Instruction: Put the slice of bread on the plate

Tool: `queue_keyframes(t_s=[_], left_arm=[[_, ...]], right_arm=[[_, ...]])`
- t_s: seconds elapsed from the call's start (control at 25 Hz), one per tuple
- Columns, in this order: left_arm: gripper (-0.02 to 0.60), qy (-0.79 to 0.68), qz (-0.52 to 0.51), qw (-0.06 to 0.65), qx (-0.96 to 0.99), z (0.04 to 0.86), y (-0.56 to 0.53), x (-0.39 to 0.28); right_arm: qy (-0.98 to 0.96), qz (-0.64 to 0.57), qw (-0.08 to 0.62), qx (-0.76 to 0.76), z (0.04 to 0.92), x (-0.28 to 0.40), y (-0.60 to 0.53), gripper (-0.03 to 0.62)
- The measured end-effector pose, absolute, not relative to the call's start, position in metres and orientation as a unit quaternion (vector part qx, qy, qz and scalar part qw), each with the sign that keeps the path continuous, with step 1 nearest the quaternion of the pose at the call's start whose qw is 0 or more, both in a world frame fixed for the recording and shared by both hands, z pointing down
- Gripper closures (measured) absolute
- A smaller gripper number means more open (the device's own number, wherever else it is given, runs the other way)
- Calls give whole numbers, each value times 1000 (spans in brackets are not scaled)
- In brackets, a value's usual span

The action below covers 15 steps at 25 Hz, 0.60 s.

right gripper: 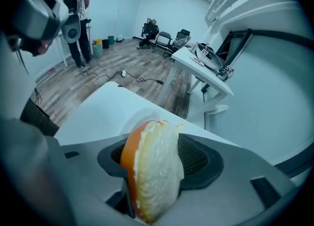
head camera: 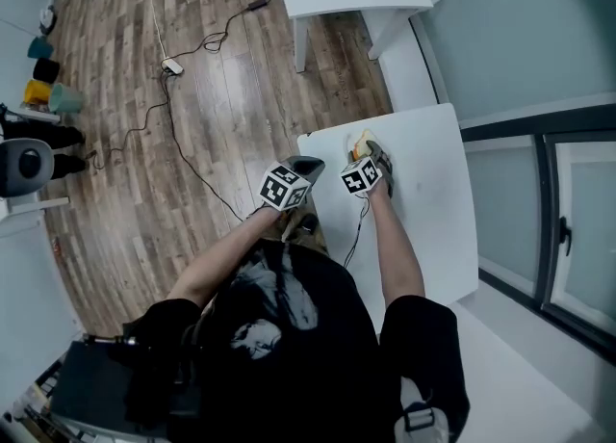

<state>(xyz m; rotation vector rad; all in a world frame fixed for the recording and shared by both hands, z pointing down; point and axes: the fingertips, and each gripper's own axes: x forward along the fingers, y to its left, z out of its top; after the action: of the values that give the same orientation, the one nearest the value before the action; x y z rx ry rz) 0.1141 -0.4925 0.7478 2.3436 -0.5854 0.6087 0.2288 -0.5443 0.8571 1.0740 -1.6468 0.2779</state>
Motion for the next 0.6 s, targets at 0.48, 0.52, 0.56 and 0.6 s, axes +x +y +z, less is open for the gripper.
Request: queue_keyframes(t_s=[0.48,0.52,0.56,0.6], left_arm=[[578,-210,218,310,901,737,-454,120],[578,-214,212,304,904,732,-449,120],[578,-218,204,297,907,725,-447,119],[578,-222,197,288,911,718,-444,118]], right_arm=[[-794,233,313,467,766,197,-476,247],[-801,235,281,474,751,194,-465,247],[-803,232,254,487,735,194,-456,249],[-799,226,233,507,720,195,-448,297]])
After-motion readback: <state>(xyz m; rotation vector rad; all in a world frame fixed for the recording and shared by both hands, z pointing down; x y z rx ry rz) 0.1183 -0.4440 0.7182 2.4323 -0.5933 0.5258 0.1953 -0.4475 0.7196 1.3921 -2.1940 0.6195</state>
